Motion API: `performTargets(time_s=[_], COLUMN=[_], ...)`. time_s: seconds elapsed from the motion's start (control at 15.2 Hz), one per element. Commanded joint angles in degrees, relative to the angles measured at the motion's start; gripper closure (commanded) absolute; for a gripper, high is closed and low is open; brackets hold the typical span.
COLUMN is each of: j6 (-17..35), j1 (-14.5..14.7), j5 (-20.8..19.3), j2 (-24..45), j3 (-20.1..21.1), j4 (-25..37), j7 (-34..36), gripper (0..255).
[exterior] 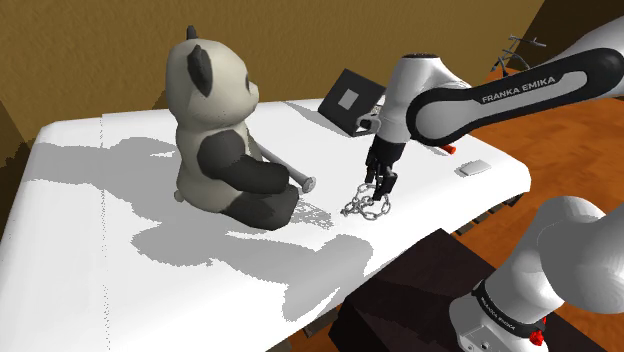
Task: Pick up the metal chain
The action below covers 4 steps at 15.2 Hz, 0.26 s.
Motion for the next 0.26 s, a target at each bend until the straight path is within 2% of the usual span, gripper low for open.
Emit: performTargets(time_s=[0.0,0.2], j6=[-1.8,-2.8], j1=[0.1,0.1], j5=[0.1,0.1], j2=[-0.7,-1.2], j3=[0.1,0.2], j4=[1.1,1.6], j7=[0.1,0.1], gripper=[255,255])
